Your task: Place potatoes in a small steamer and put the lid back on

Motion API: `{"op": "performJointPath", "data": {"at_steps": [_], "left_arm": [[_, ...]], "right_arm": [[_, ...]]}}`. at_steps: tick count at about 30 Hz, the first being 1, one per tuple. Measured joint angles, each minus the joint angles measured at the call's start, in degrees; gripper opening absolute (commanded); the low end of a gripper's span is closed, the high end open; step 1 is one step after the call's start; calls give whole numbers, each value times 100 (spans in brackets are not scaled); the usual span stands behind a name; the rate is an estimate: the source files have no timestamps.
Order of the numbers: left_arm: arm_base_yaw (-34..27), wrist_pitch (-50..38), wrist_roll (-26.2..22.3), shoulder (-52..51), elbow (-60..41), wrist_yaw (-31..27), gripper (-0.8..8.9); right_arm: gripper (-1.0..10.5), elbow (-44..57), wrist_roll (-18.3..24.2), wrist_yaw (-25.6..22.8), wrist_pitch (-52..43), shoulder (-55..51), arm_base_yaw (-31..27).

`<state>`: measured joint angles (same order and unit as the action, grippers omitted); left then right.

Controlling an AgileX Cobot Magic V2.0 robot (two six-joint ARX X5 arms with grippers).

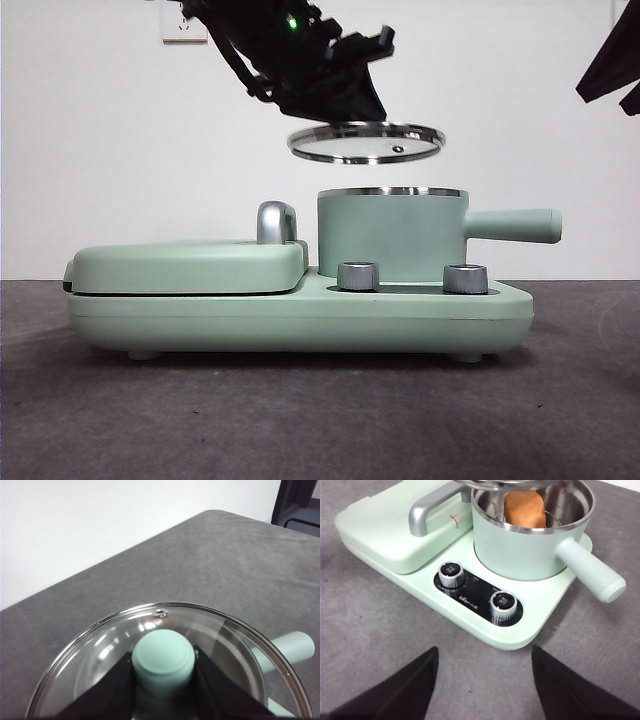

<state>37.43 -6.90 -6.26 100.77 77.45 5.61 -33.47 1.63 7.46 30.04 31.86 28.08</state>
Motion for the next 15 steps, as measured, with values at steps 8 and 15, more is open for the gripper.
{"op": "performJointPath", "data": {"at_steps": [8,15], "left_arm": [[37,-450,-131,378,50,72,9],[37,-789,-168,638,87,116,9]], "right_arm": [[285,0,0,0,103,0,0],[285,0,0,0,149,0,0]]}}
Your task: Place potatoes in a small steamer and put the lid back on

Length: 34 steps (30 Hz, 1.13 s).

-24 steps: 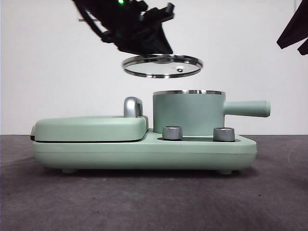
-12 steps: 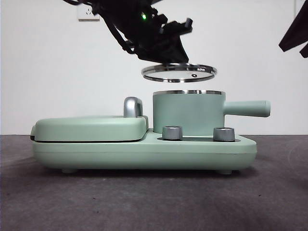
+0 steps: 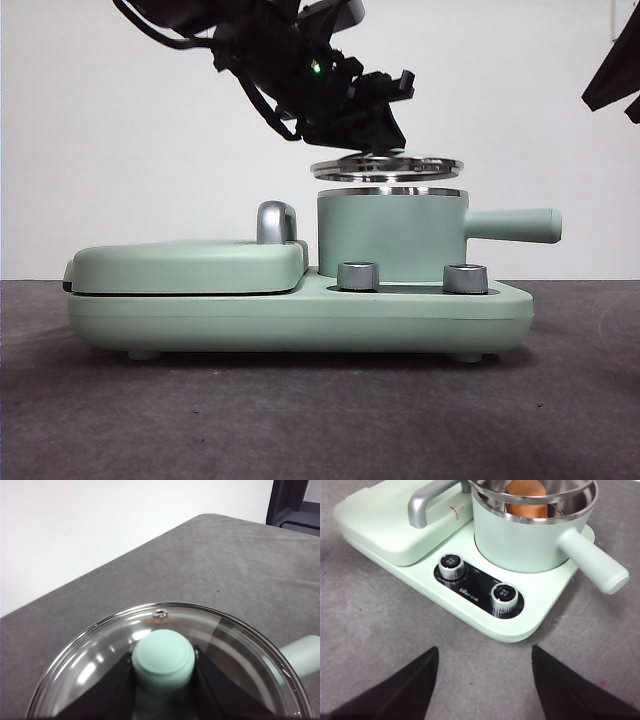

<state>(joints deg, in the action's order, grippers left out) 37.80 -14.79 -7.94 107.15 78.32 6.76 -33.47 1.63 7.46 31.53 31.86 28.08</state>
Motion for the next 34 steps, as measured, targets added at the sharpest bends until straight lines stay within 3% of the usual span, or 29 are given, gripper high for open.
{"op": "performJointPath", "data": {"at_steps": [34], "left_arm": [[-20,-352,-26,310,37,105,9]], "right_arm": [[285,0,0,0,175,0,0]]}}
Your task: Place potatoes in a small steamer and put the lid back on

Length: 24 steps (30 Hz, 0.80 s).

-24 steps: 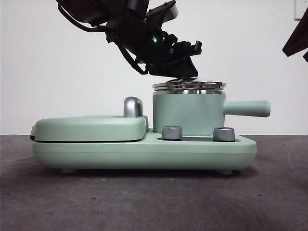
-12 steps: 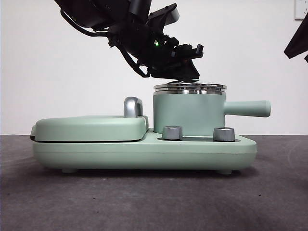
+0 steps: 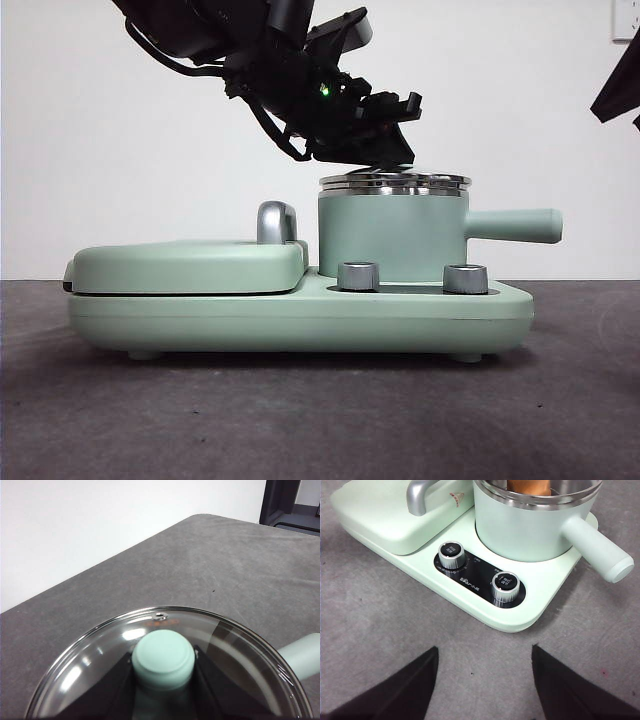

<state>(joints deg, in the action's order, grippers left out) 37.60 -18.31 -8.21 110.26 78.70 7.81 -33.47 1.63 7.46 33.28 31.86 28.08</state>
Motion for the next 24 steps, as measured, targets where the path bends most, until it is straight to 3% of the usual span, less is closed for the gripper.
{"op": "performJointPath", "data": {"at_steps": [24], "left_arm": [[-118,-15,35,37,20,157,9]], "right_arm": [[285,0,0,0,20,0,0]]}}
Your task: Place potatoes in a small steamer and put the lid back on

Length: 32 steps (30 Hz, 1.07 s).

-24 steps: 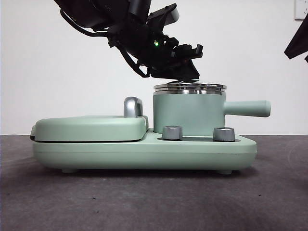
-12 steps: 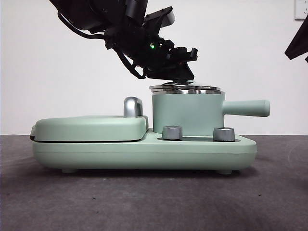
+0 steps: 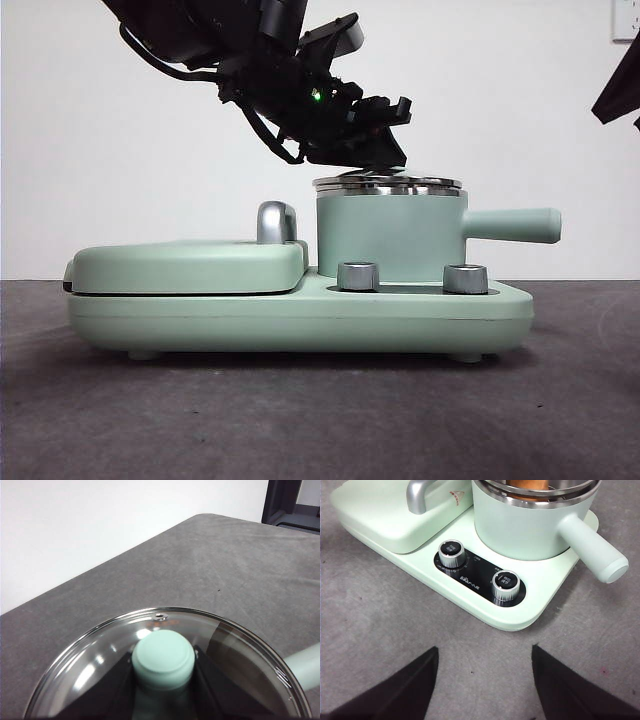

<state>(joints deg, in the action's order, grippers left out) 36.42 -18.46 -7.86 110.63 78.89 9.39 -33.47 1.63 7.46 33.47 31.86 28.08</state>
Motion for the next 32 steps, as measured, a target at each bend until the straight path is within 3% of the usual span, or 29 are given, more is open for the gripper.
{"op": "performJointPath", "data": {"at_steps": [17,24,32], "left_arm": [[9,151,190,39,59,149,13],[9,175,190,48,61,146,313],[7,811,245,-190,59,144,301]], "right_arm": [[285,0,0,0,0,0,0],[285,0,0,0,7,0,0],[285,0,0,-2,17,0,0]]}}
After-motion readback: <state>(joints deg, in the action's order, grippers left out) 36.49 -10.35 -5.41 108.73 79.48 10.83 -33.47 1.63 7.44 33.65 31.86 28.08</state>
